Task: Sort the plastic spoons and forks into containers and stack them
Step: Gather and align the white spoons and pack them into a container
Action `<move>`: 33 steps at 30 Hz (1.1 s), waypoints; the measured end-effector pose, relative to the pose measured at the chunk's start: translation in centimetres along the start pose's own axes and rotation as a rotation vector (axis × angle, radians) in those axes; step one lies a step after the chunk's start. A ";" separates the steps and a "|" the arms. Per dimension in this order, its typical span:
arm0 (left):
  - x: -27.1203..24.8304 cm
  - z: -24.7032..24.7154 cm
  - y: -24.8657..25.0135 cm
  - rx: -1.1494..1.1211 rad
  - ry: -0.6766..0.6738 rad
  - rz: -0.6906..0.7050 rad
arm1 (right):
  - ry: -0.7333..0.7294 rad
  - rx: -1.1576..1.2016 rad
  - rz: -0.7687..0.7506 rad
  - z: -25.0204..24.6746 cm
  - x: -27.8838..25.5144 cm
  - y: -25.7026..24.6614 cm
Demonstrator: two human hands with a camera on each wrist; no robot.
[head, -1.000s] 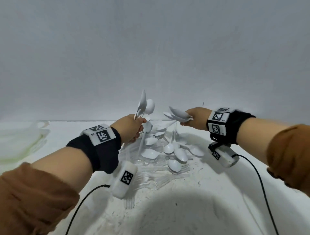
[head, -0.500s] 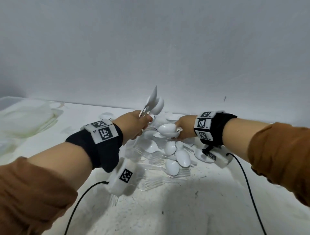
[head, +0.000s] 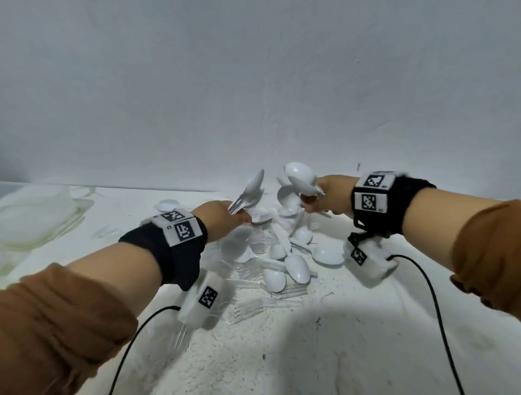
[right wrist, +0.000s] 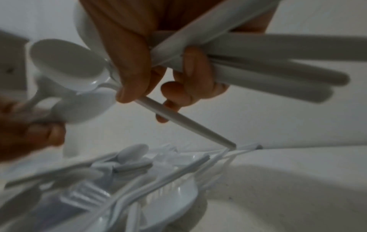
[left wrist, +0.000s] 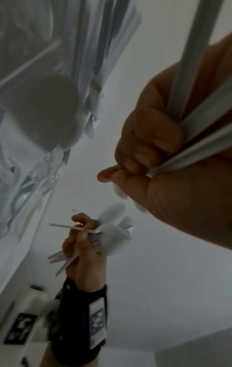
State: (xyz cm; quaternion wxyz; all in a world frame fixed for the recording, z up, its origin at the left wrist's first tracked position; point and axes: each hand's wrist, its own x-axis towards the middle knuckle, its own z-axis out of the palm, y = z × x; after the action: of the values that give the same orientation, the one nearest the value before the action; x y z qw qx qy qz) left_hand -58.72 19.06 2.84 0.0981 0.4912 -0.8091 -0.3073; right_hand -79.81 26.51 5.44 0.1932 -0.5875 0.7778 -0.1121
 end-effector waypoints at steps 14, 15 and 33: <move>1.0 4.5 4.6 0.598 -0.319 0.295 | 0.231 0.489 0.131 1.2 -4.2 3.3; 1.1 4.8 4.6 0.624 -0.322 0.293 | 0.230 0.516 0.141 1.4 -4.4 3.4; 1.6 2.9 4.2 0.465 -0.231 0.305 | 0.270 0.617 0.164 0.1 -1.9 3.4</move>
State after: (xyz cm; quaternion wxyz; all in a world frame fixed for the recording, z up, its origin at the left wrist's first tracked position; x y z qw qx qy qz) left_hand -63.97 20.23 2.80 -0.0649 0.3349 -0.9281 -0.1492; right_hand -82.26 29.30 4.30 0.2654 -0.4171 0.7703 -0.4027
